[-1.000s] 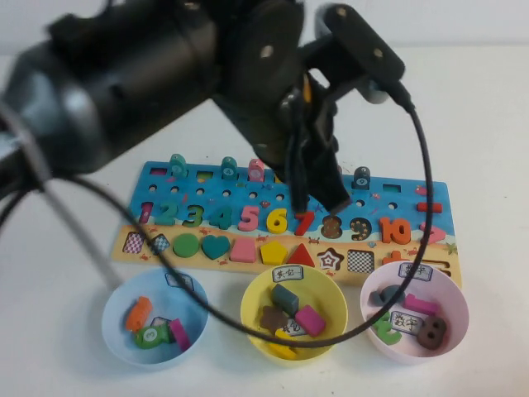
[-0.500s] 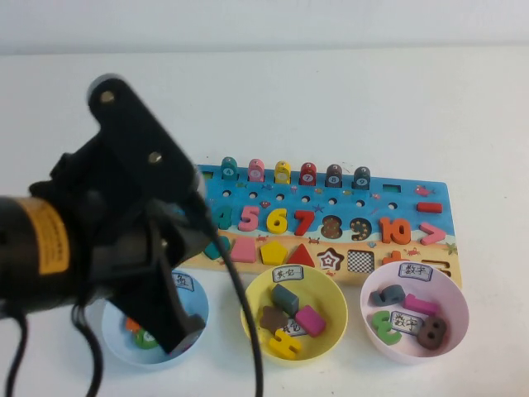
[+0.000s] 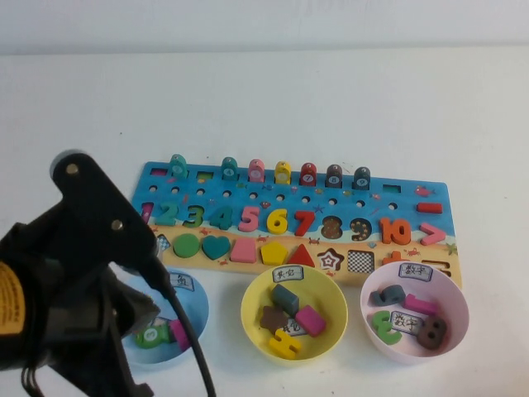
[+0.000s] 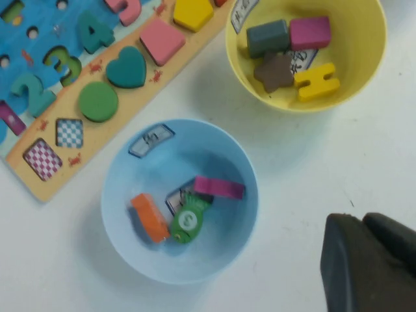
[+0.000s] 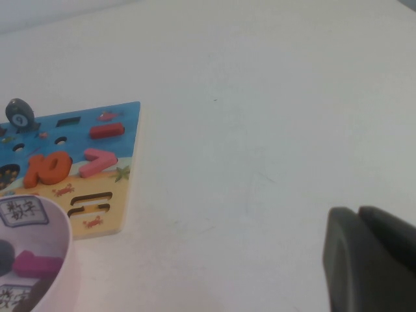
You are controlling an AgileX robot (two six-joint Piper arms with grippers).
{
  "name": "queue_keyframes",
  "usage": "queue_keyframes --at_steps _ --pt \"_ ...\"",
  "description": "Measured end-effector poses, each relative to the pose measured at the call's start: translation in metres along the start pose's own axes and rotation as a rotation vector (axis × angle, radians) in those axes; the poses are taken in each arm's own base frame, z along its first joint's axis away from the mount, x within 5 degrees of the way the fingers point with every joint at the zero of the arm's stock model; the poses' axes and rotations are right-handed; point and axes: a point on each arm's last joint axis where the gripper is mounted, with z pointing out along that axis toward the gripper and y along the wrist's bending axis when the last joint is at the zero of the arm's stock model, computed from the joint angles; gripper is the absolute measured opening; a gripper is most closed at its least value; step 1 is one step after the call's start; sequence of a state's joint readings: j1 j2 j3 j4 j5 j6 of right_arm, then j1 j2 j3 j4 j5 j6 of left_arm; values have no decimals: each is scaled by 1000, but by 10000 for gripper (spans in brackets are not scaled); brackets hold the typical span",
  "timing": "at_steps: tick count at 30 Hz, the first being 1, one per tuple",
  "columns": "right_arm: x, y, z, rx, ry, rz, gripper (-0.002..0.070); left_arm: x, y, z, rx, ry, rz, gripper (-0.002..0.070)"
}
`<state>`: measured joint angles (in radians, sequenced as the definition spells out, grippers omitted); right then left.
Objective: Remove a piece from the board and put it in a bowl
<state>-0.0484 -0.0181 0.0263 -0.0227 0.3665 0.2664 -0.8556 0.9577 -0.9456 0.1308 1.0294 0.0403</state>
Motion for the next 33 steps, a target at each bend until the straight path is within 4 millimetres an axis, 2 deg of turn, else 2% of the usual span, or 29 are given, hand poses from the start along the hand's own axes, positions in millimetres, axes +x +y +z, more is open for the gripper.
queue_keyframes --at_steps 4,7,10,14,18,26,33 --pt "0 0 0 0 0 0 -17 5 2 6 -55 -151 41 -2" --pt "0 0 0 0 0 0 -17 20 5 11 -109 -305 63 -2" --pt "0 0 0 0 0 0 -17 44 9 24 -151 -435 12 -2" --pt "0 0 0 0 1 0 -17 87 12 42 -239 -581 -67 -2" --pt "0 0 0 0 1 0 -17 120 9 44 -341 -720 -106 -2" --pt "0 0 0 1 2 0 -17 171 6 50 -550 -733 -258 -3" --pt "0 0 0 1 2 0 -17 195 8 55 -664 -688 -496 -3"
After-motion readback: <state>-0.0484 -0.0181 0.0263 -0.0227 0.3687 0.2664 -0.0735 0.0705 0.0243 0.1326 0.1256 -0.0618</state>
